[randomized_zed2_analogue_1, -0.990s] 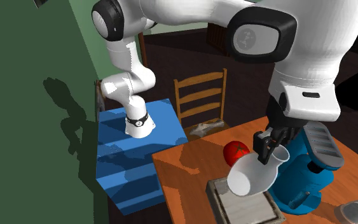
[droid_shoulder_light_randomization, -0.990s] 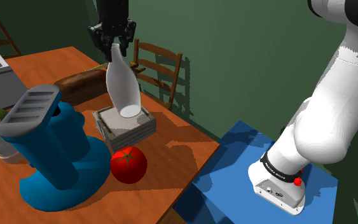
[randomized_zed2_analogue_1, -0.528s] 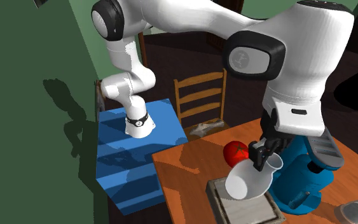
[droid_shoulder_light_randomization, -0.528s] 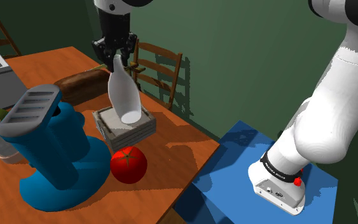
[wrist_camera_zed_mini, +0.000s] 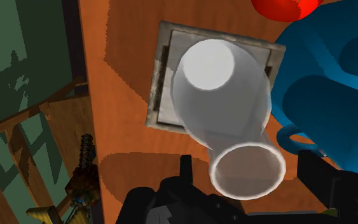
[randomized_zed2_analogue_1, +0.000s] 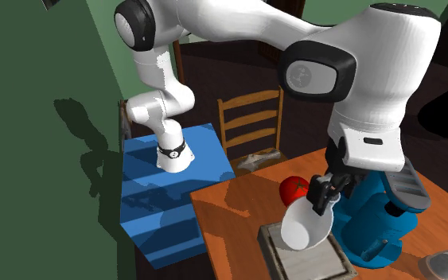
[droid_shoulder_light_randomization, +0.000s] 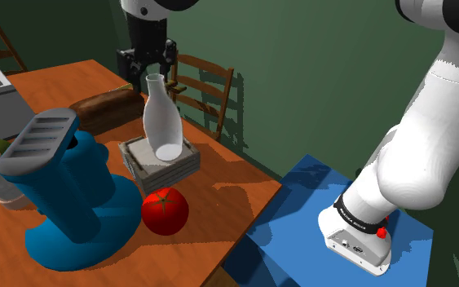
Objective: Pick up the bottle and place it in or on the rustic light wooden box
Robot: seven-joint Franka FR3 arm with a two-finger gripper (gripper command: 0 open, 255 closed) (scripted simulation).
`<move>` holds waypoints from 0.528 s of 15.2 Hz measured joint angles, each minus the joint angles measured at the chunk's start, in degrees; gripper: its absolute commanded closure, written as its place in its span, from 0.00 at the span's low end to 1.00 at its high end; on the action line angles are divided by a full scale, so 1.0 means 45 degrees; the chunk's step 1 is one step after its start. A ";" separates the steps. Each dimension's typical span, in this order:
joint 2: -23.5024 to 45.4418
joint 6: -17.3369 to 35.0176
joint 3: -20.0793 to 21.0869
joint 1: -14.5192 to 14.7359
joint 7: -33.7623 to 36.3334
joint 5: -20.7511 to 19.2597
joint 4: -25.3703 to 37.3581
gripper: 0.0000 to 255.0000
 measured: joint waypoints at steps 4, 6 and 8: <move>-0.0001 0.0001 0.0000 0.0000 0.0000 0.0000 0.0000 0.00; -0.0140 -0.0468 0.0015 -0.0002 -0.0055 0.0074 0.0354 0.00; -0.0246 -0.1105 0.0039 0.0015 -0.0095 0.0131 0.0899 0.00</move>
